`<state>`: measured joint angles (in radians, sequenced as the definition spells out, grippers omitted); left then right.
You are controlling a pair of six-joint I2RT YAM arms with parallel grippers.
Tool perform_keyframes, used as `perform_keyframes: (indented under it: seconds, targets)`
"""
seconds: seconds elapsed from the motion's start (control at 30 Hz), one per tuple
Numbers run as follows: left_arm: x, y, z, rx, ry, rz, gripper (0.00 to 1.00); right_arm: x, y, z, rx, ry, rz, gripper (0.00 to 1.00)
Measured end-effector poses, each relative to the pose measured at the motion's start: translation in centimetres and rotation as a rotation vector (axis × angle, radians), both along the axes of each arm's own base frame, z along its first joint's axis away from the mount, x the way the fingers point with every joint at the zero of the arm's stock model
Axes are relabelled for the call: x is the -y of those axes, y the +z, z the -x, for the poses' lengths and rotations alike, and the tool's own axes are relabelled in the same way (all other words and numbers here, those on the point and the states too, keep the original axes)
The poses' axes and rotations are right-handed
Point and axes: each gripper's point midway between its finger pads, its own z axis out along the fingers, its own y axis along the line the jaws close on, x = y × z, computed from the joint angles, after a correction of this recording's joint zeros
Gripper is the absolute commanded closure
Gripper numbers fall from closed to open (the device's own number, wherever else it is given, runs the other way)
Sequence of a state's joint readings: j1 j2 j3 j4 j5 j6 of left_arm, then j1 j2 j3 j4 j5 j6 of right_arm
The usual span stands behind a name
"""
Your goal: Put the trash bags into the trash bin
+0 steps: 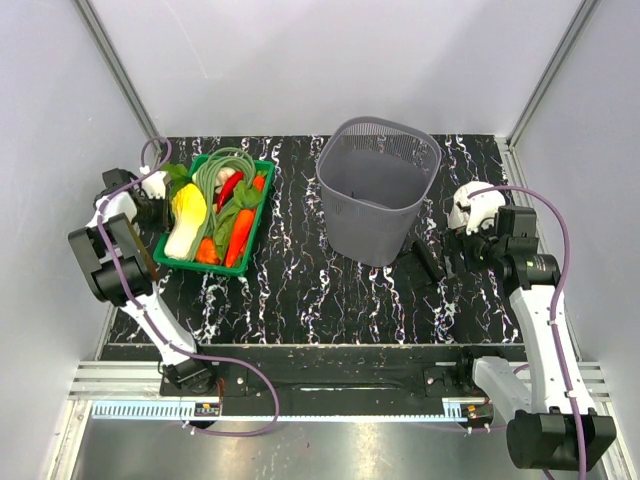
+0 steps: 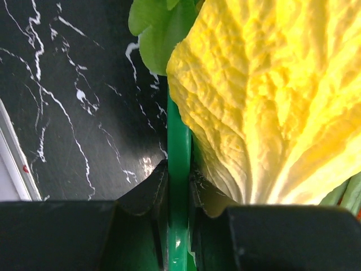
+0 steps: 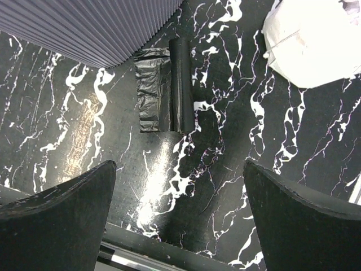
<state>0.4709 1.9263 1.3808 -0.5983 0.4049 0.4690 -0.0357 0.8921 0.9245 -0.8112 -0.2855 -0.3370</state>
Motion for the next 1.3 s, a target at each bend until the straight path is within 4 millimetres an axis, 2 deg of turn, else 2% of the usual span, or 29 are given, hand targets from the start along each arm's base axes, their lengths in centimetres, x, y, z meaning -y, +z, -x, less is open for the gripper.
perform_keyframes:
  seconds: [0.23, 0.27, 0.3, 0.37, 0.5, 0.53, 0.63, 0.7, 0.77, 0.83, 1.0, 1.1, 1.2, 1.27, 1.3]
  targets:
    - [-0.4, 0.1, -1.6, 0.011, 0.013, 0.003, 1.0, 0.5, -2.5, 0.6, -0.04, 0.027, 0.048, 0.0]
    - [-0.5, 0.1, -1.7, 0.012, 0.016, 0.004, 0.96, 0.5, -2.8, 0.7, -0.047, 0.032, 0.053, 0.0]
    - [-0.5, 0.1, -1.9, 0.014, 0.02, 0.007, 0.88, 0.6, -3.1, 0.8, -0.055, 0.035, 0.058, 0.0]
    - [-0.5, 0.1, -2.0, 0.016, 0.026, 0.009, 0.67, 0.7, -3.5, 0.9, -0.065, 0.037, 0.064, 0.0]
    - [-0.7, 0.3, -2.3, 0.03, 0.038, 0.008, 0.39, 0.9, -3.8, 0.7, -0.074, 0.035, 0.076, 0.0]
    - [-0.9, 0.3, -2.4, 0.034, 0.042, 0.009, 0.27, 0.9, -3.9, 0.6, -0.073, 0.033, 0.078, 0.0]
    - [-0.9, 0.5, -2.1, 0.047, 0.05, 0.012, 0.13, 1.0, -3.8, 0.5, -0.069, 0.031, 0.08, 0.0]
    - [-0.4, 1.2, -1.6, 0.052, 0.041, 0.02, 0.11, 1.0, -3.9, 0.4, -0.074, 0.033, 0.08, 0.0]
    - [0.2, 2.6, -1.4, 0.072, 0.027, 0.028, 0.07, 0.9, -4.5, 0.3, -0.096, 0.037, 0.079, 0.05]
    - [0.8, 4.8, -1.3, 0.113, 0.01, 0.034, 0.04, 0.9, -5.4, 0.1, -0.135, 0.042, 0.075, 0.05]
    - [2.3, 11.9, -0.8, 0.268, -0.026, 0.011, 0.04, 0.9, -7.7, -0.4, -0.189, 0.047, 0.073, 0.05]
    - [3.3, 15.0, -0.2, 0.338, -0.055, 0.009, 0.04, 0.9, -8.8, -0.7, -0.207, 0.054, 0.074, 0.05]
    - [5.1, 16.0, 0.6, 0.358, -0.115, 0.028, 0.04, 1.0, -10.4, -1.2, -0.237, 0.064, 0.08, 0.06]
    - [7.4, 15.6, 1.6, 0.345, -0.174, 0.032, 0.04, 1.0, -11.6, -1.3, -0.266, 0.071, 0.085, 0.07]
    - [9.5, 14.9, 2.4, 0.33, -0.223, 0.035, 0.04, 1.1, -12.2, -1.3, -0.281, 0.075, 0.085, 0.08]
